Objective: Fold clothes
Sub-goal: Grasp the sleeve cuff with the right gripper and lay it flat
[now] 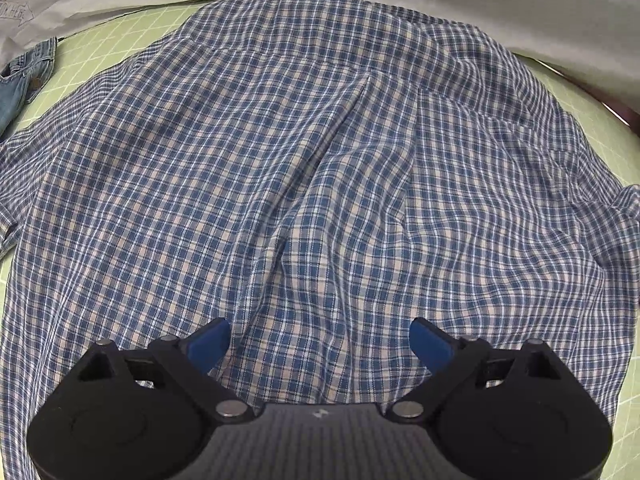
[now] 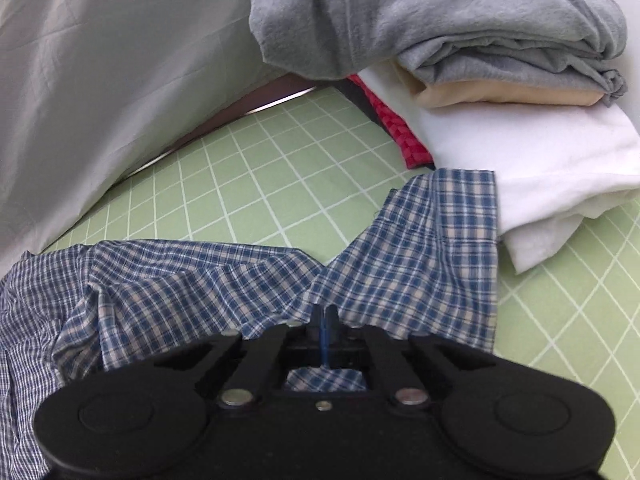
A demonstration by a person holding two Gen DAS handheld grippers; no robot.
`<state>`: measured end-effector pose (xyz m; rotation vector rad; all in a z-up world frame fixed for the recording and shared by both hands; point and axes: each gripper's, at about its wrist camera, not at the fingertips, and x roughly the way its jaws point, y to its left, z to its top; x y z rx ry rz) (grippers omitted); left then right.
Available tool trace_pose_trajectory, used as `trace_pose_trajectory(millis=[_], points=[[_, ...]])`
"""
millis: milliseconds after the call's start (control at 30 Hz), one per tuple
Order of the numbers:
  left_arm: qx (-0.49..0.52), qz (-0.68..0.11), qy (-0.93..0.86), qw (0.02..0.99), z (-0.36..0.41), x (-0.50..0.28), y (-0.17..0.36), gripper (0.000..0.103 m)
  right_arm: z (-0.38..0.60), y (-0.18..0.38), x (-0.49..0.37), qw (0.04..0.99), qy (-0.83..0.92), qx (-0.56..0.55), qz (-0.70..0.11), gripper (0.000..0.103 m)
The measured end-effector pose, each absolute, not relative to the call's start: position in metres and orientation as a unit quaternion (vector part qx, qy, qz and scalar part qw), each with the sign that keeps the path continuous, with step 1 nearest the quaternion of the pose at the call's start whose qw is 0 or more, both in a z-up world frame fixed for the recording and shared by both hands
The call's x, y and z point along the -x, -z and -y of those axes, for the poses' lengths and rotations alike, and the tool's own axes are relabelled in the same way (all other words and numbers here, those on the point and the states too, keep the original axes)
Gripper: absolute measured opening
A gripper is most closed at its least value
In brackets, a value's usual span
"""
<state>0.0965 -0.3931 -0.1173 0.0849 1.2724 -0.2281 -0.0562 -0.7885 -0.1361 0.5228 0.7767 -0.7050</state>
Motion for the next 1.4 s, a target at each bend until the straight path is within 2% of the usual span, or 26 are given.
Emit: trace_pose_trajectory(millis=[100, 167, 200, 233, 267, 333, 367, 567, 667, 700, 733, 767, 833, 867, 933, 967, 1233, 1400], points=[[-0.033, -0.59, 0.111, 0.799, 0.393, -0.087, 0.113, 0.096, 0.778, 0.125, 0.074, 0.839, 0.334, -0.238, -0.357, 0.001], [-0.03, -0.595, 0.115, 0.795, 0.392, -0.083, 0.115, 0.096, 0.779, 0.127, 0.078, 0.834, 0.33, -0.25, -0.365, 0.014], [-0.028, -0.6, 0.117, 0.791, 0.393, -0.082, 0.117, 0.096, 0.78, 0.129, 0.078, 0.829, 0.33, -0.256, -0.371, 0.043], [-0.027, -0.605, 0.119, 0.787, 0.394, -0.081, 0.119, 0.096, 0.779, 0.131, 0.076, 0.825, 0.337, -0.254, -0.375, 0.068], [-0.025, -0.61, 0.121, 0.783, 0.394, -0.08, 0.12, 0.096, 0.778, 0.132, 0.075, 0.828, 0.341, -0.25, -0.368, 0.075], [-0.024, -0.615, 0.123, 0.778, 0.395, -0.079, 0.122, 0.096, 0.777, 0.133, 0.07, 0.835, 0.34, -0.243, -0.357, 0.1], [-0.025, -0.617, 0.123, 0.777, 0.396, -0.078, 0.123, 0.096, 0.778, 0.135, 0.066, 0.839, 0.336, -0.24, -0.355, 0.103], [-0.04, -0.629, 0.113, 0.768, 0.397, -0.083, 0.132, 0.098, 0.794, 0.147, 0.034, 0.827, 0.375, -0.209, -0.364, 0.103], [-0.058, -0.629, 0.112, 0.767, 0.401, -0.084, 0.134, 0.1, 0.813, 0.154, 0.024, 0.805, 0.402, -0.238, -0.367, 0.103], [-0.067, -0.629, 0.113, 0.767, 0.403, -0.083, 0.135, 0.1, 0.82, 0.156, 0.022, 0.797, 0.409, -0.247, -0.37, 0.099], [-0.076, -0.628, 0.113, 0.766, 0.405, -0.083, 0.136, 0.102, 0.822, 0.158, 0.019, 0.796, 0.408, -0.242, -0.376, 0.087], [-0.086, -0.628, 0.114, 0.765, 0.408, -0.082, 0.138, 0.103, 0.825, 0.159, 0.016, 0.794, 0.408, -0.237, -0.382, 0.081], [-0.1, -0.626, 0.117, 0.765, 0.413, -0.081, 0.139, 0.103, 0.827, 0.161, 0.011, 0.794, 0.413, -0.214, -0.391, 0.056], [-0.102, -0.626, 0.118, 0.764, 0.414, -0.081, 0.14, 0.103, 0.827, 0.16, 0.011, 0.798, 0.41, -0.203, -0.392, 0.051], [-0.102, -0.627, 0.118, 0.763, 0.415, -0.082, 0.139, 0.103, 0.827, 0.156, 0.014, 0.806, 0.404, -0.199, -0.384, 0.008], [-0.102, -0.628, 0.119, 0.762, 0.415, -0.083, 0.139, 0.103, 0.825, 0.153, 0.017, 0.811, 0.401, -0.198, -0.376, 0.003], [-0.044, -0.632, 0.13, 0.763, 0.395, -0.076, 0.127, 0.103, 0.782, 0.098, 0.09, 0.85, 0.4, -0.183, -0.289, 0.002], [-0.077, -0.602, 0.16, 0.778, 0.4, -0.058, 0.112, 0.103, 0.754, 0.103, 0.156, 0.826, 0.414, -0.236, -0.3, 0.004]])
